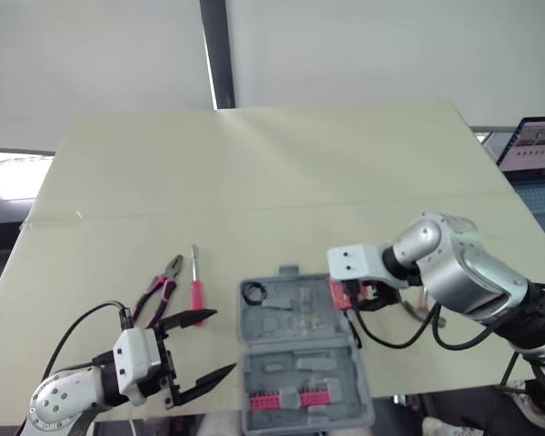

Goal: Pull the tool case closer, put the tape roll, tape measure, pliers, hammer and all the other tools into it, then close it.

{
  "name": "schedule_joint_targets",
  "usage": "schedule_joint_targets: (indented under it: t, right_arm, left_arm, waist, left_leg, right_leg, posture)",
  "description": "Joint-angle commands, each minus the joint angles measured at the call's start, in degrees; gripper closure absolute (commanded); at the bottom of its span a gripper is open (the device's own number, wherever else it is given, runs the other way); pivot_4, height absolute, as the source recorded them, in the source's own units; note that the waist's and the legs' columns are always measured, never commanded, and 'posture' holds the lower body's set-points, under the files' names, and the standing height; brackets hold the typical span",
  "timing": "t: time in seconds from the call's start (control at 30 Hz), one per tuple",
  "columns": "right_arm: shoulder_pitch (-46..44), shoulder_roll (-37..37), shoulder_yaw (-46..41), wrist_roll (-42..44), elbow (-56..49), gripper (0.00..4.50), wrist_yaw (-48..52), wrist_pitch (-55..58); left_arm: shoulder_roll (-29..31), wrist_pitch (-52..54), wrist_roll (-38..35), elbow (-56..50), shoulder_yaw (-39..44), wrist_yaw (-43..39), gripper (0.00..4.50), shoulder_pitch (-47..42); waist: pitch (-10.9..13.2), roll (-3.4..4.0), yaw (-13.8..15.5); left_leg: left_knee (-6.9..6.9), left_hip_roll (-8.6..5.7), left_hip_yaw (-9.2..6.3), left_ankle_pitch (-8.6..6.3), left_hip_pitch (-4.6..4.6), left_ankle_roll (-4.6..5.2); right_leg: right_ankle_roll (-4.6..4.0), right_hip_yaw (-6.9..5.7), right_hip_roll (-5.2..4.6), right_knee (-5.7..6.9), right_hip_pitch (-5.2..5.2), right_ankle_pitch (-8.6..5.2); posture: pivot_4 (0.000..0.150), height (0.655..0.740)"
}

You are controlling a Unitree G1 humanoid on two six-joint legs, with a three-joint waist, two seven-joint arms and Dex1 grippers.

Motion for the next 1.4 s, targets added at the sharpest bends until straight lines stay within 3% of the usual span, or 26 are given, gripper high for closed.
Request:
schedule_joint_targets:
  t: [0.03, 0.6, 1.4]
  right_arm:
    - [-1.7, 1.8, 2.6, -3.1, 0.4, 1.56, -1.7, 1.1]
    - [-4.3, 9.6, 7.6, -9.4, 8.3, 1.56, -4.1, -1.6]
    - [-4.9, 11.2, 7.2, -10.7, 8.9, 1.56, -3.0, -4.4]
  left_arm:
    - [-0.3, -0.3, 0.5, -1.0, 0.0, 0.5, 0.0, 0.0]
    - [-0.6, 0.3, 1.6, -4.0, -1.2, 2.5, 0.0, 1.7]
    - [-1.2, 0.2, 2.4, -4.8, -3.6, 4.5, 0.0, 1.6]
  waist:
    - [0.0, 0.0, -0.1]
    - [0.0, 0.0, -1.0]
    - [0.0, 0.02, -1.0]
  left_leg:
    - [0.0, 0.0, 0.0, 0.0, 0.0, 0.0]
    - [-0.03, 0.0, -0.02, -0.01, 0.0, -0.02]
    - [-0.04, 0.0, -0.02, -0.01, 0.0, -0.03]
  right_leg:
    - [0.0, 0.0, 0.0, 0.0, 0.0, 0.0]
    - [0.0, -0.02, 0.0, 0.02, -0.02, 0.0]
    - [0.0, -0.02, 0.0, 0.02, -0.04, 0.0]
  posture:
    - [0.15, 0.7373]
    - [0.15, 0.7373]
    - [0.15, 0.7373]
